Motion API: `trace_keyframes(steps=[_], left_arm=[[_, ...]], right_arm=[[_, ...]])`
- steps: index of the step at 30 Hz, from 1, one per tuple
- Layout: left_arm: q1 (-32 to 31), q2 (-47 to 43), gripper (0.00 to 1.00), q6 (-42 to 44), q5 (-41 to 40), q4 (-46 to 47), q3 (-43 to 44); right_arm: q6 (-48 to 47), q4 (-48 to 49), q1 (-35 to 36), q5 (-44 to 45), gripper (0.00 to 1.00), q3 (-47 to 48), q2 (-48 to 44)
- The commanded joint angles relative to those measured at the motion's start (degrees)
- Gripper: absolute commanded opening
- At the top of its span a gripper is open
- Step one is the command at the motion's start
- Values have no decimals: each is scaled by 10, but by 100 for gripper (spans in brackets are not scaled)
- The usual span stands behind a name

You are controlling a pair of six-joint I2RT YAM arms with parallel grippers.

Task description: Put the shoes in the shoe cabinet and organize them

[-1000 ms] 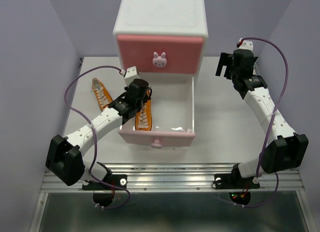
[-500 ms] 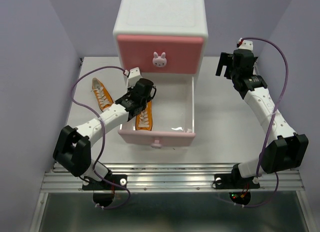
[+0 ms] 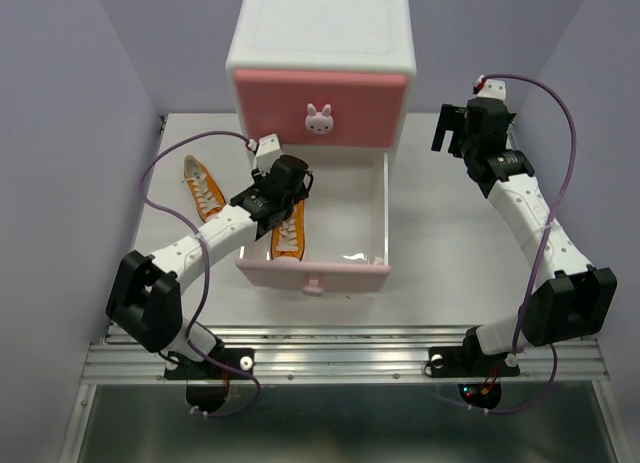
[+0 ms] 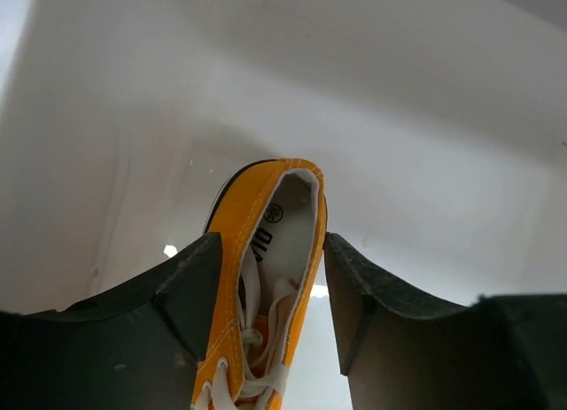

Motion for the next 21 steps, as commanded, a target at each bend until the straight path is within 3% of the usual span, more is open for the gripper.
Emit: trace_keyframes(steps=[1,7,11,12,13,21], left_arm=[[-1,-41,61,10,-14,-9,34],[-1,-110,66,38,11,-9,43],[-2,-158,77,88,64,-10,42],[-2,-168,81,95,73,-15,41],[-2,-186,99,101,83,-18,42],[-2,-254,99,122,80,-82,113]], right_arm=[[-3,28,-2,2,100,6,-25],[-2,28,-2,3,100,3,-31],[-9,28,-2,1,100,5,-33],[-11,28,-2,-1,100,4,-33],[-17,28,-2,-1,100,5,-33],[-23,28,-2,-4,100,16,-29]])
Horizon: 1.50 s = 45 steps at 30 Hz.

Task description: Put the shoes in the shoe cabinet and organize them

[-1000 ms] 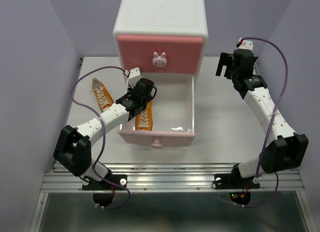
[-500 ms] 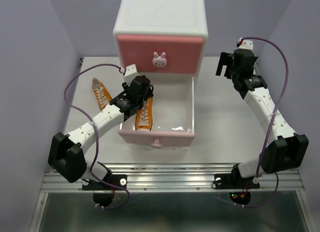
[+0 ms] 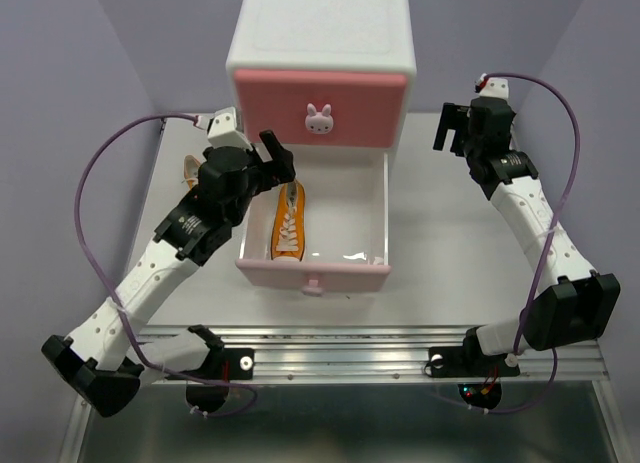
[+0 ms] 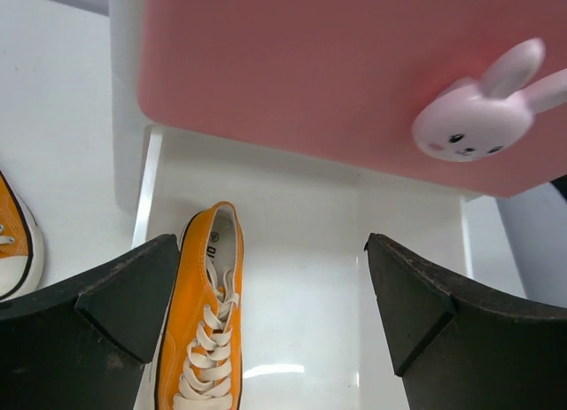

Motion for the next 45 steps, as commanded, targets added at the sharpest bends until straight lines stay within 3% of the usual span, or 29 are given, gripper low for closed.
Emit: trace_keyframes(steps=[1,9,13,14,18,24,28,35,42,45], left_arm=[[-2,-51,99,17,-11,-36,59],[18,-77,99,-63,-104,-151,71],[107,-68,99,-58,-52,-148,49],[172,-62,99,-52,-11,-141,43],[311,-35,99,-35,93,-93,13],[421,80,99,-23,166,-30,-51],[449,150,99,-21,201,34,-80],[455,281,99,15,211,80,-20],[456,382,89,42,206,57,48],[456,392,80,39,198,62,45]], right_arm=[[-8,25,-2,-3,100,18,-14],[7,15,-2,-25,100,32,-5],[10,10,-2,-31,100,36,0],[12,9,-2,-33,100,36,2],[18,9,-2,-38,100,31,2],[22,7,-2,-48,100,20,5],[21,7,-2,-59,100,18,7],[19,7,-2,-66,100,19,16],[16,12,-2,-59,100,19,22],[17,13,-2,-57,100,18,23]])
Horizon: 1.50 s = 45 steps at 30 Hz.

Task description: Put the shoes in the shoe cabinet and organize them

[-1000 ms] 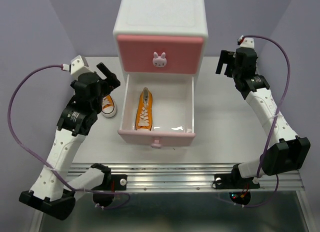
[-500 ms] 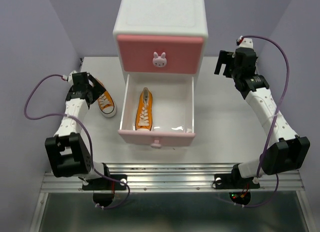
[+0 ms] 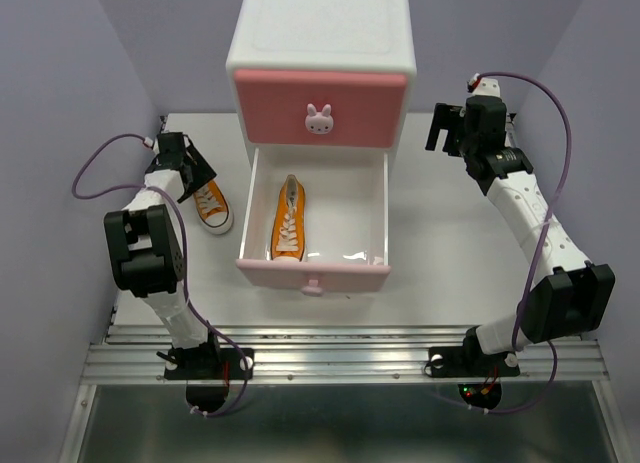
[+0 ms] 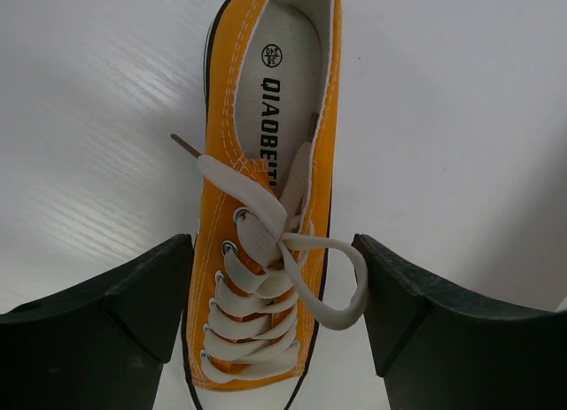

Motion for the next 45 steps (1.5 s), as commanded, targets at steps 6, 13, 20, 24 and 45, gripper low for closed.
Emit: trace_keyframes(steps=[6,13,20,24,45], left_arm=[[3,11,53,11,-15,10,9],[2,3,0,7,-23,8,10],[2,-81,0,28,-48,3,10],[3,-157,0,45,-41,6,2],[-130,-490,0,-56,47,6,-21]], right_arm=[[-2,20,-2,7,100,7,0],[9,20,-2,9,100,1,-3],[16,20,-2,11,100,2,-7],[25,20,-2,12,100,-2,-13],[39,21,-2,7,100,-4,-22]])
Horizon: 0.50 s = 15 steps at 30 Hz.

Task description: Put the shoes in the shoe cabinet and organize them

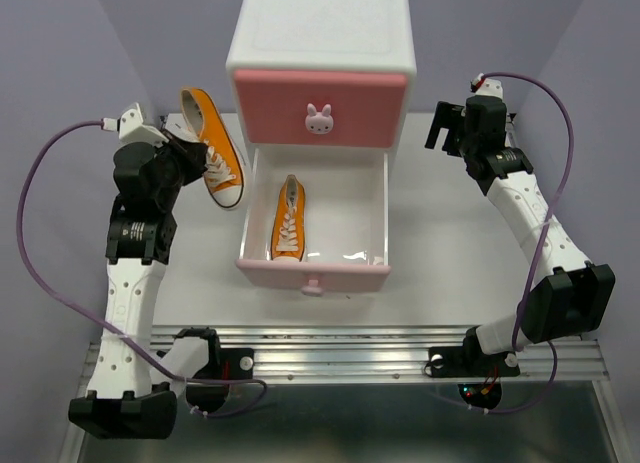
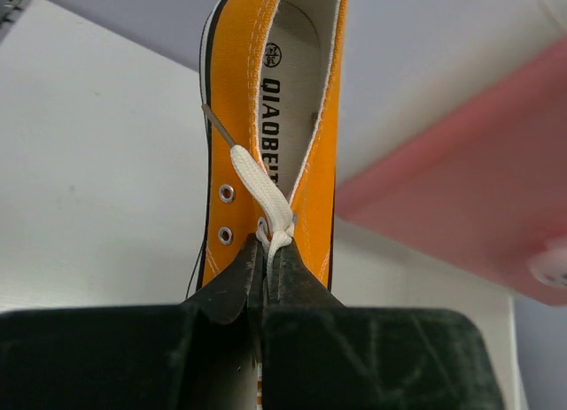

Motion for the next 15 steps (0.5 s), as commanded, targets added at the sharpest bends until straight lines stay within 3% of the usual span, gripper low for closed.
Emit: trace_keyframes(steps=[1,8,15], left_arm=[[-68,-30,0,-35,-19,46,18],[-141,-52,0,-57,-66,1,42],[-190,-76,0,-112,-61,-9,16]], right_arm=[[5,21,-2,5,100,-5,-22],[4,21,-2,15,100,-9,-29],[1,21,-2,19,100,-20,-40]])
